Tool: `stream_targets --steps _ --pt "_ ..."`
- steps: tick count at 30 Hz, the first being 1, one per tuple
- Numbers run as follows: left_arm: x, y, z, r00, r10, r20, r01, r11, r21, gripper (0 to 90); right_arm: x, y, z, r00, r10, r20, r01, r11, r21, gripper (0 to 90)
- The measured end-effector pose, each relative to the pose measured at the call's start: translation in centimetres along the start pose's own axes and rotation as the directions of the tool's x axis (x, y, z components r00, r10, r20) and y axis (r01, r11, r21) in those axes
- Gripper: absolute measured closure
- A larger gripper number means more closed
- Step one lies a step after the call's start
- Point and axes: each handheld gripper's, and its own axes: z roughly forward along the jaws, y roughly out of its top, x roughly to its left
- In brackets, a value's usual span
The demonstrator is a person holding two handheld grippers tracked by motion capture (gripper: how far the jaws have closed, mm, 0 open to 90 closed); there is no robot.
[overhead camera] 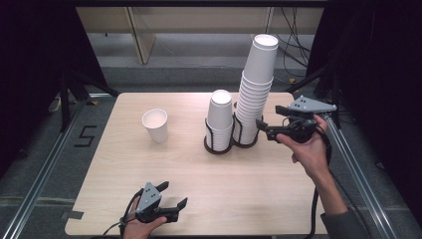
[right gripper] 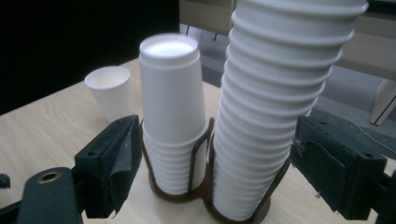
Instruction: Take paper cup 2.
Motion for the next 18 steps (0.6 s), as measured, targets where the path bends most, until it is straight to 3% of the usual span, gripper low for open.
stream_targets --steps 4,6,9,16,18 --pt "0.0 0.0 0.0 0.9999 0.010 0.005 -0.010 0.9999 -0.011 14.7 -1.0 2.1 0.1 0.9995 -0.004 0.030 0.005 1.000 -0.016 16.1" --pt "0.0 0.0 0.0 1.0000 0.007 0.000 -0.007 1.0000 -0.004 14.7 -1.3 2.9 0.1 0.9992 0.027 0.030 -0.026 0.999 -0.028 16.3" --pt "0.2 0.0 0.0 1.0000 0.000 0.005 0.000 1.0000 -0.008 14.7 -1.8 4.1 0.2 0.9980 0.014 0.061 -0.012 0.999 -0.036 16.0" --pt "0.0 0.1 0.0 1.0000 0.003 0.003 -0.003 1.0000 -0.001 14.7 -3.1 6.5 0.7 0.9972 0.039 0.064 -0.037 0.998 -0.042 15.5" --pt "0.0 0.1 0.0 1.0000 0.006 0.001 -0.006 1.0000 0.003 14.7 -3.3 7.1 1.1 0.9975 0.025 0.066 -0.023 0.999 -0.041 15.6"
